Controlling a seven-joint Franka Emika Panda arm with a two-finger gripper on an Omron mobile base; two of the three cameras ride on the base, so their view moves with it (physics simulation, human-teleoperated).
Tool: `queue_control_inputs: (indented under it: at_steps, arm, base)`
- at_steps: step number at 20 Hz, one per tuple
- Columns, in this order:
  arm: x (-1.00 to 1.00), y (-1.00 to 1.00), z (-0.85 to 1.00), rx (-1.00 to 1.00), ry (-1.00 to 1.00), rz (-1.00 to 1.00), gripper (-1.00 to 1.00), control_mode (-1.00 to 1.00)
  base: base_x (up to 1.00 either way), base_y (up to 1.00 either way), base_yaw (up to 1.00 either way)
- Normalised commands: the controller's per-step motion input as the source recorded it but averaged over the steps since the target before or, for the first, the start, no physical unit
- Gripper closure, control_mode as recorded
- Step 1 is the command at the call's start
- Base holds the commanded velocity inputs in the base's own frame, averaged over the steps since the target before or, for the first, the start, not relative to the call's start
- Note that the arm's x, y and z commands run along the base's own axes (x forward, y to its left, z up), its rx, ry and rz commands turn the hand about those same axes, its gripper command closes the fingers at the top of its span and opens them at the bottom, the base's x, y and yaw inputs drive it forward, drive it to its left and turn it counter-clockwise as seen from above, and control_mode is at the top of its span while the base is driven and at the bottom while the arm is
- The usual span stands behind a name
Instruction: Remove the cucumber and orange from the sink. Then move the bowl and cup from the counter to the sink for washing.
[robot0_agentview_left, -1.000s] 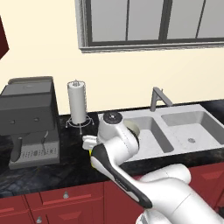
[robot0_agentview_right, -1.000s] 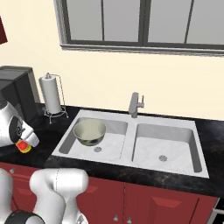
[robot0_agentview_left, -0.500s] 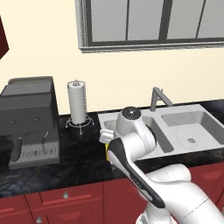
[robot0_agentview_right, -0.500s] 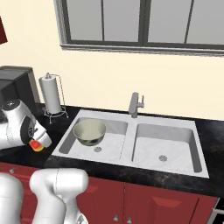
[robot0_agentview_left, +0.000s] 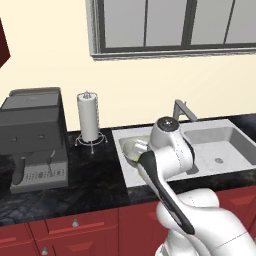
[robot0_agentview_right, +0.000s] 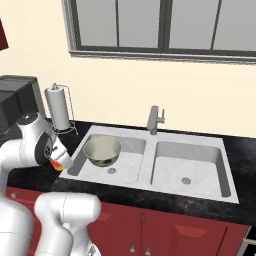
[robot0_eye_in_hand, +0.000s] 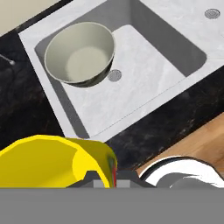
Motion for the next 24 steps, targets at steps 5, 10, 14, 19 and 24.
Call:
queue_control_inputs:
  at_steps: [5, 10, 14, 19, 24]
  arm:
    - [0.1, -0.52, 0.13, 0.0, 0.0, -0.2, 1.0, -1.0]
    - [0.13, -0.5, 0.1, 0.0, 0.0, -0.19, 1.0, -1.0]
    - [0.16, -0.49, 0.06, 0.0, 0.0, -0.13, 1.0, -1.0]
    - [0.18, -0.41, 0.01, 0.01, 0.0, -0.12, 1.0, -1.0]
    - [0.28, -0.32, -0.03, 0.01, 0.04, -0.11, 1.0, -1.0]
  base:
    - [0.0, 0.0, 0.0]
    - [0.0, 0.0, 0.0]
    - [0.0, 0.0, 0.0]
    - [0.0, 0.0, 0.0]
    - [0.0, 0.0, 0.0]
